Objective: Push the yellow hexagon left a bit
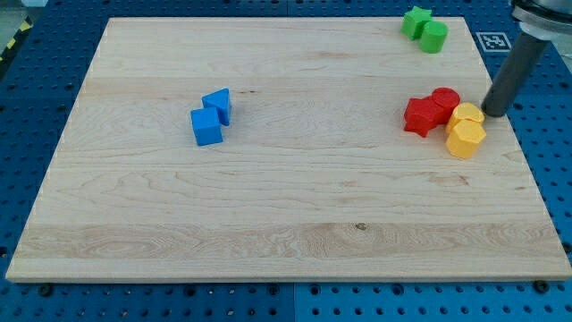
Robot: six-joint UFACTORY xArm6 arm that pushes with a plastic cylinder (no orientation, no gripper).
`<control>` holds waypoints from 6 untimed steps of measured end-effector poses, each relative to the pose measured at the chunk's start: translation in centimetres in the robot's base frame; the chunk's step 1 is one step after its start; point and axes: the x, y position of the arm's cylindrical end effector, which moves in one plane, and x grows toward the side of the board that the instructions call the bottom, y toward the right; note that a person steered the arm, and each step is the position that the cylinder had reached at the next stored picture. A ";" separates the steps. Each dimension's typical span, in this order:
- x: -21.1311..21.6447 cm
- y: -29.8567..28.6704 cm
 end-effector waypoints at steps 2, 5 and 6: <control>6.2 -5.2; 10.6 -11.2; 11.8 -6.2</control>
